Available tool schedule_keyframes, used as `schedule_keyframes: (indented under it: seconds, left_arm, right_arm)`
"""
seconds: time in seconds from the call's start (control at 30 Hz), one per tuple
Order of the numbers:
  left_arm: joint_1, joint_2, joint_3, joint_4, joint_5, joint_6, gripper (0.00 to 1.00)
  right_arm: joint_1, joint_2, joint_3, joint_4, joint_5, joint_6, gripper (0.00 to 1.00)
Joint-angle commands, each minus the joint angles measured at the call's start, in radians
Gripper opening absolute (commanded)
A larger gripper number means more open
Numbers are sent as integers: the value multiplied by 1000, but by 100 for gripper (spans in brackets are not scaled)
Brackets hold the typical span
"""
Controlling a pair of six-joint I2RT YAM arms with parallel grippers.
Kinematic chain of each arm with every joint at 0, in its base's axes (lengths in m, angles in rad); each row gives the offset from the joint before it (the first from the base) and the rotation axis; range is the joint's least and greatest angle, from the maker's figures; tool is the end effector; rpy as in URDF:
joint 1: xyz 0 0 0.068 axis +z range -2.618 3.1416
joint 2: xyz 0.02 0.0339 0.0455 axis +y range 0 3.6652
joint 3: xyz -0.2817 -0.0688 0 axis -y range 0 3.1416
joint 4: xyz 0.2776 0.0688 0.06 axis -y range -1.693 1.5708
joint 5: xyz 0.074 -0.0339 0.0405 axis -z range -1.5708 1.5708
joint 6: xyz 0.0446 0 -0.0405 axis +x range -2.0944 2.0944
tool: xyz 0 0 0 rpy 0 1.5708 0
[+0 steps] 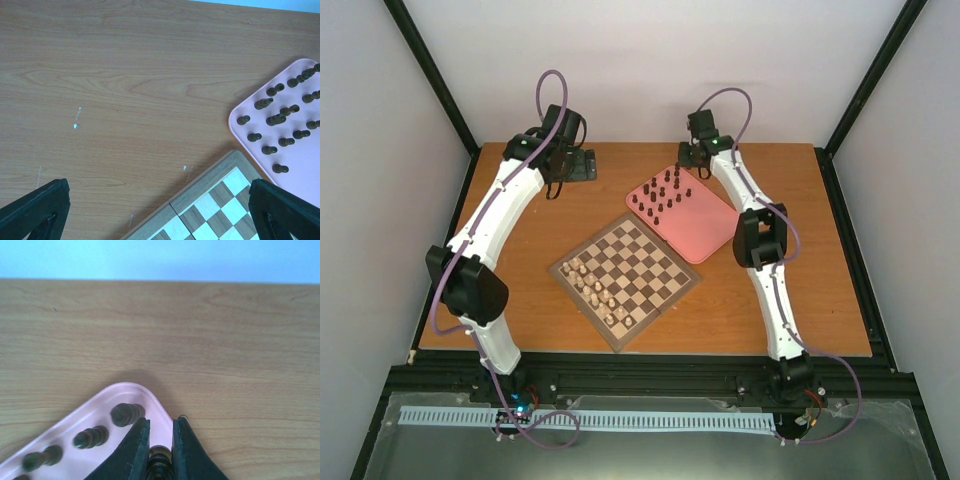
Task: Set up the chess pieces on the board
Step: Pick up the chess piece from the storage box, then place the chess piece on the chessboard.
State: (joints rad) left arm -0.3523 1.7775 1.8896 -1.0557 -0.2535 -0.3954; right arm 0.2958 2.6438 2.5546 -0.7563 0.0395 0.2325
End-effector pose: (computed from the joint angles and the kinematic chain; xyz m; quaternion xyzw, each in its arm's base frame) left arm 0.3941 -0.1330 0.3850 -0.0593 0.9425 0.0002 0.3288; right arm 0.6012 0.1814 0.1943 -0.0226 0.9345 0.0748 0.3472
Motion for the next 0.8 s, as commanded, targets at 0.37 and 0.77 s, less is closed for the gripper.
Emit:
schedule_keyframes:
  seconds: [0.37,0.77]
  left_arm:
    - [4,-21,24,-9,17,22,100]
    - [4,-65,-20,-8,31,56,100]
  right_arm:
    - [138,-621,-657,30,22,-50,3]
    - [350,-973,-1150,91,23,-7,3]
